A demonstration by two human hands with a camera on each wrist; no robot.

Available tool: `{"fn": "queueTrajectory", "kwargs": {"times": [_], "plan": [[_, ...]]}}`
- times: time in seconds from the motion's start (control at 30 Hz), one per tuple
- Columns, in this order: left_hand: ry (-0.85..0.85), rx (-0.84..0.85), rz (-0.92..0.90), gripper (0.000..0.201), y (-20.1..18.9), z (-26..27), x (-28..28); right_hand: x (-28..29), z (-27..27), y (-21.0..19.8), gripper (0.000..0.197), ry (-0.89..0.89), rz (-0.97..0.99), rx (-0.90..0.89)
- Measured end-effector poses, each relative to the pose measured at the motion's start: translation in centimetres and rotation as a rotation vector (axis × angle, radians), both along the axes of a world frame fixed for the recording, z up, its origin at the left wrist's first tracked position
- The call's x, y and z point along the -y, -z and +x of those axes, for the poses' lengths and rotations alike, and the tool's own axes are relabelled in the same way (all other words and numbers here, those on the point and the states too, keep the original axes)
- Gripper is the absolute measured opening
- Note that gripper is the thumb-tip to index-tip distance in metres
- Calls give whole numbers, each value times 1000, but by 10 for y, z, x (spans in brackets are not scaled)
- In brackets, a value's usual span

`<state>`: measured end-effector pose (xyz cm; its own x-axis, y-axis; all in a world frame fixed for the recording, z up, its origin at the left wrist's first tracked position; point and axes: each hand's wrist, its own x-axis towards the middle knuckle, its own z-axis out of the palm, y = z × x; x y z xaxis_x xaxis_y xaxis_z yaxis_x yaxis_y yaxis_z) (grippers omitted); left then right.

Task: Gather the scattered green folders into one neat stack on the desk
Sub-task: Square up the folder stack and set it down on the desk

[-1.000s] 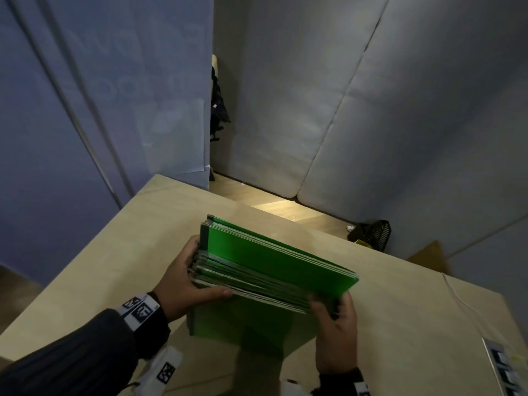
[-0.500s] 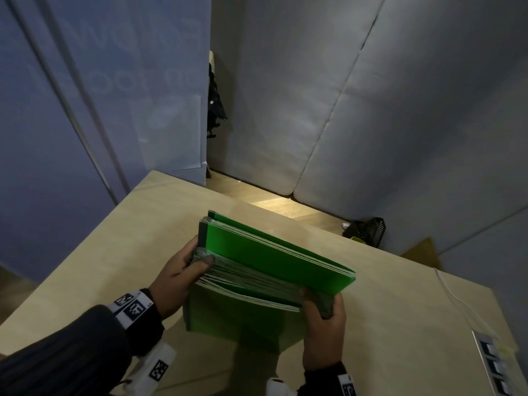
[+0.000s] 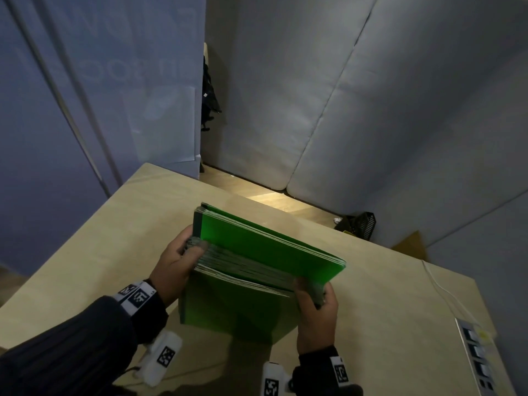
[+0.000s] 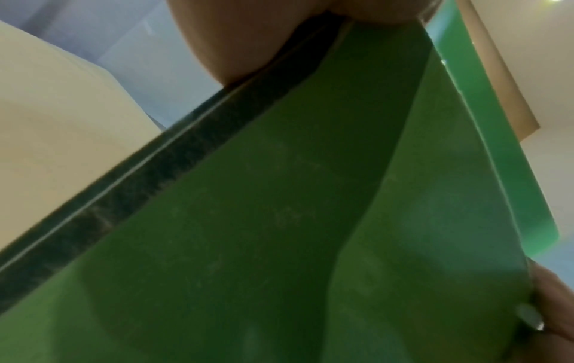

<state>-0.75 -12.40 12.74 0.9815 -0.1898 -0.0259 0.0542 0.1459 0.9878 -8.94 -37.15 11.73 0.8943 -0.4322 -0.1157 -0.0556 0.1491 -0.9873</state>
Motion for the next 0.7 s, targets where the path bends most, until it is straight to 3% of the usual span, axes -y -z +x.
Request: {"fn": "queueTrajectory", "kwargs": {"times": [0.1,0.2,0.3,0.4,0.5,0.63,0.7], "plan": [[81,14,12,80,9,-3,-9,0,3,2,81,0,4,11],[189,27,121,91,24,-5,-16,3,6,2,71,-10,25,44],[266,-54,251,98,45,-4,-24,5,6,6,46,-33,37,73],[286,-79,367,96,64,-5,-25,3,2,13,69,-41,-5,46],[244,-135,289,98,81,-8,-21,2,0,17,70,-30,-27,33],[321,-128,352,75,82,-11,-18,3,-5,34,98,-14,-49,-89],[349,-163,348,77,90,-11,-21,4,-9,47,108,-40,-57,-143]]}}
